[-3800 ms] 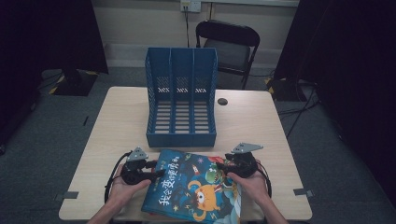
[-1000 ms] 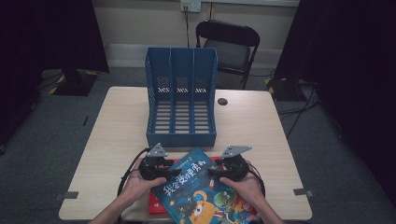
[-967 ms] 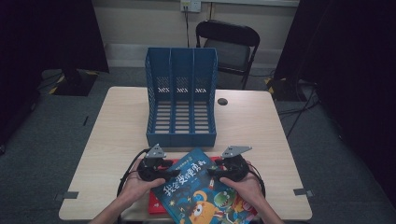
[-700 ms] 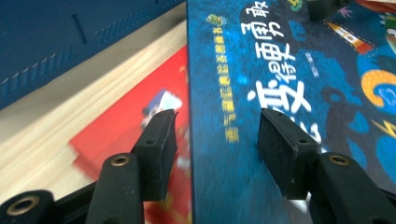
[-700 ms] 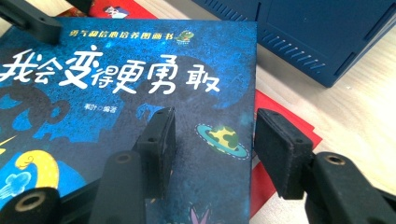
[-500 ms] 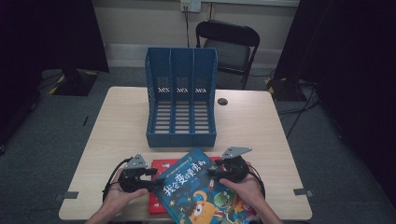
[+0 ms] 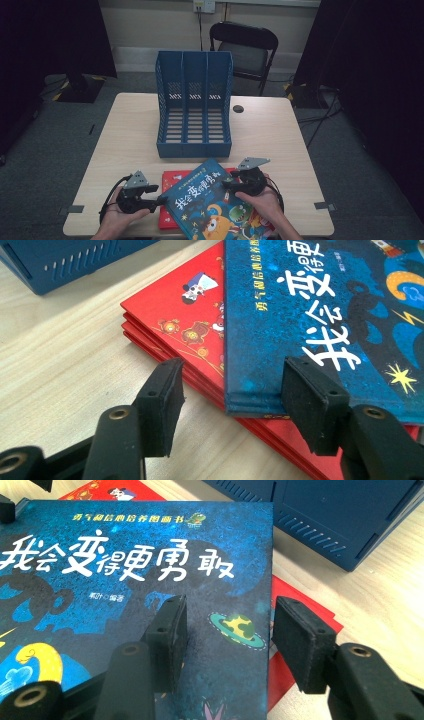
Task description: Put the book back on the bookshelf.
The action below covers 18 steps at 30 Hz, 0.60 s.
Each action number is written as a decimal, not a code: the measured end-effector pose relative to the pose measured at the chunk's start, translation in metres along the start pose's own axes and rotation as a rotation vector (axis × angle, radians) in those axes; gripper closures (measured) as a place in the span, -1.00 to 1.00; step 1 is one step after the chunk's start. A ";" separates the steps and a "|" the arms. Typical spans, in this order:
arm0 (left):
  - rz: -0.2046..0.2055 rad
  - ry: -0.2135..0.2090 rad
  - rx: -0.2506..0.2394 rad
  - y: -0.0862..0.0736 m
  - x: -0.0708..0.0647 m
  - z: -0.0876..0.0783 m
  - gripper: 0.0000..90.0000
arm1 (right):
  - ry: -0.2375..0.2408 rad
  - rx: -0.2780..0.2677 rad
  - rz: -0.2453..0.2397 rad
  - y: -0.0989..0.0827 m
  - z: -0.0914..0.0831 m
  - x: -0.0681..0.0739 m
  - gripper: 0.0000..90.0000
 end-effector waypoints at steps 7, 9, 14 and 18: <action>-0.006 0.002 -0.002 0.005 0.003 0.005 -0.04 | -0.003 -0.003 0.009 -0.003 -0.003 -0.003 0.07; 0.001 0.006 -0.003 0.007 0.004 0.006 -0.04 | -0.004 -0.007 0.014 -0.003 -0.003 -0.004 0.06; 0.038 0.066 -0.024 0.018 0.005 0.015 0.00 | -0.016 -0.011 0.028 -0.009 -0.010 -0.008 0.06; 0.037 0.076 -0.023 0.026 0.006 0.022 0.06 | -0.043 -0.023 0.033 -0.014 -0.015 -0.010 0.05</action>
Point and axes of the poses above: each handheld gripper's, and its own axes: z roughly forward along the jaws, y roughly out of its top, x roughly to its left, the point moved 8 cm from there along z, roughly forward along the jaws, and after that the axes turned 4 degrees about -z, right-handed, at the moved point
